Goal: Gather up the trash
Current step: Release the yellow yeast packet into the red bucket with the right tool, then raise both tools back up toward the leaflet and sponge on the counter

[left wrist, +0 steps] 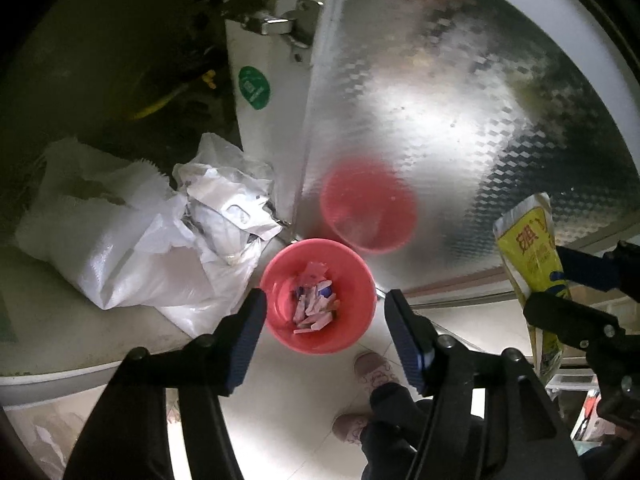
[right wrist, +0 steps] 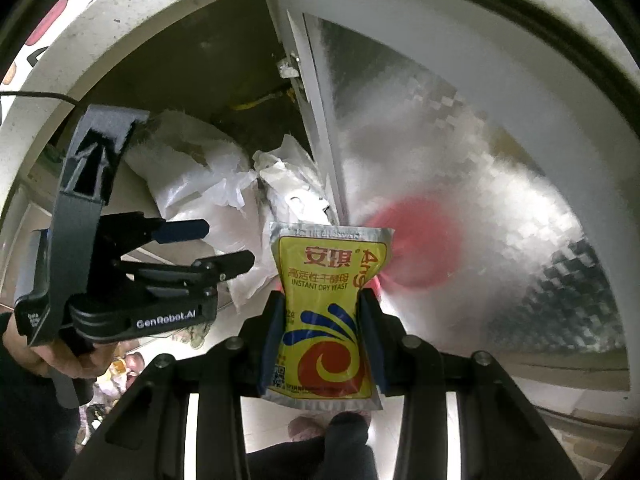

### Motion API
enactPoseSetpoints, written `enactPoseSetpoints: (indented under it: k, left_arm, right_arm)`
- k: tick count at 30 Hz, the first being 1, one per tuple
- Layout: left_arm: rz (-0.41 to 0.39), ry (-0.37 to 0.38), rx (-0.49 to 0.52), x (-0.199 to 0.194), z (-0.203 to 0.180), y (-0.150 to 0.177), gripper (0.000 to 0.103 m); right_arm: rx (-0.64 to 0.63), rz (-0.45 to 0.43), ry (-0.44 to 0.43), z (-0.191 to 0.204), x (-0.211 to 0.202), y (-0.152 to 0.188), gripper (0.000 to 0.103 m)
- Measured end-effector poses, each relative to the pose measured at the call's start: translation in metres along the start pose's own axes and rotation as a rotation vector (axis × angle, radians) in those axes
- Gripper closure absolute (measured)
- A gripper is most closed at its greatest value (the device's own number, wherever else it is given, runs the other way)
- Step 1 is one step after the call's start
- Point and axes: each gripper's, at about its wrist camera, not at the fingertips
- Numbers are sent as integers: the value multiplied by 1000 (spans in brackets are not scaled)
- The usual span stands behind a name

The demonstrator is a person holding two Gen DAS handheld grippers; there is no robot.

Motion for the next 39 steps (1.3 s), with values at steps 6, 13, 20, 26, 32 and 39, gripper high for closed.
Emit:
enactPoseSetpoints:
  k: [6,13,20,26,32,39]
  left_arm:
    - [-5,-17,-34,-7,14,14,39]
    - [-30,-38,-99,-13,34,40,13]
    - [-26,-64,-177,-8,53,61,0]
    - [-16,-105,-219,-8,67,75,0]
    - [-22,-120,-253,-17,73,88,0]
    - [-45,-134,-259,-43,59,92,0]
  right_arm:
    - [-40,9,-2,7,13,-3,68]
    - [-107,24,-21,22,33,-8,67]
    - [-188,27,-51,39,58,-12,67]
    - [-251,33,-68,52,79,-12,65]
    - [-287,20,-27,59,80,-13,28]
    - [-318,3,-35,64,58,-8,16]
Point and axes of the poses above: each gripper's, at about its wrist camera, not at the fingertips, and x roughly the way its jaws point, z to its left, y to its underside, and after that the axes turned 12 degrees about y, right-handed
